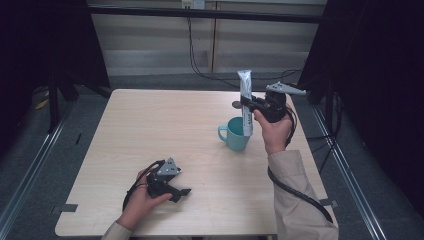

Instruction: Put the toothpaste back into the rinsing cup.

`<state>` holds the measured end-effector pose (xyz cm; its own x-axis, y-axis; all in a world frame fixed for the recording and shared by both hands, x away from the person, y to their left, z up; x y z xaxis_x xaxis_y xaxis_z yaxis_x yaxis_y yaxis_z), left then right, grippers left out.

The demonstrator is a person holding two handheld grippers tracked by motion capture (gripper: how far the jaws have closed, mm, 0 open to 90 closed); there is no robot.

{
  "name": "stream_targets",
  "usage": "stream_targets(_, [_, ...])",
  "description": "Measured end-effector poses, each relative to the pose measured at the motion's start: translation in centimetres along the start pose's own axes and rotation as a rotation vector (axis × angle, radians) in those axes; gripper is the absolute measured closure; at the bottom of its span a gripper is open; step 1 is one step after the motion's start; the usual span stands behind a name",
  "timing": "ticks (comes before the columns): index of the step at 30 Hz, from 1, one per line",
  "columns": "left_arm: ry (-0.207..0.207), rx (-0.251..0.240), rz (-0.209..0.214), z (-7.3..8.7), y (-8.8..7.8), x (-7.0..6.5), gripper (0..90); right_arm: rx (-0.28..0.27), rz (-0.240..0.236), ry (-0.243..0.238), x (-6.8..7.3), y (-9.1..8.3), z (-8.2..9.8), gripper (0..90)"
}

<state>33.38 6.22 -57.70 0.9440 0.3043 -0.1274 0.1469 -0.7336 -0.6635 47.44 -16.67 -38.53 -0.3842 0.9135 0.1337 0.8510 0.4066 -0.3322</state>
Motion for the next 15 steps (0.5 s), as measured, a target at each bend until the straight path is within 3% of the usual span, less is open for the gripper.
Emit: stream_targets(15, [0.000,-0.001,0.002,0.0,0.0,0.0,16.0,-0.010,0.016,0.012,-0.4,1.3,-0.2,74.7])
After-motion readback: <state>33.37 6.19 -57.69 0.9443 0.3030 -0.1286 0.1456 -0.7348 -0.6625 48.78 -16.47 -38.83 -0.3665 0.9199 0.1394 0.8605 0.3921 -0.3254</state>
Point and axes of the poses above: each handheld gripper's, and its own axes: y roughly forward along the jaws, z roughly out of its underside, x roughly to its left, the point moved 10 cm from there along y, roughly forward along the jaws, and after that the axes turned 8 degrees about z, right-handed, at the moved point
